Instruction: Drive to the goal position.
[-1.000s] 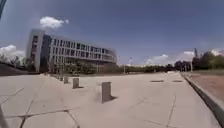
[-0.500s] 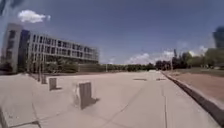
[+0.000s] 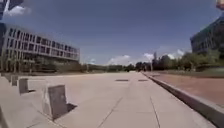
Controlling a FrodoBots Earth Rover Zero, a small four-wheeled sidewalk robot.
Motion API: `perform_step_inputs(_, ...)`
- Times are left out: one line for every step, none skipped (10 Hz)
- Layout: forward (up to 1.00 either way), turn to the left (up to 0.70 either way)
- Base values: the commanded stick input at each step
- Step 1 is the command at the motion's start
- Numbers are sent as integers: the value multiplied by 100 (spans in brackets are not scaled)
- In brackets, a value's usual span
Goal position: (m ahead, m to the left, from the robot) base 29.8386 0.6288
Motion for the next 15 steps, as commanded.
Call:
perform_step_inputs(70, 2)
perform_step_inputs(70, 2)
perform_step_inputs(70, 2)
perform_step_inputs(70, 2)
perform_step_inputs(70, 2)
perform_step_inputs(70, 2)
perform_step_inputs(70, 2)
perform_step_inputs(70, 2)
perform_step_inputs(70, 2)
perform_step_inputs(70, 16)
perform_step_inputs(70, 34)
perform_step_inputs(70, 37)
perform_step_inputs(70, 30)
perform_step_inputs(70, 2)
perform_step_inputs(70, 2)
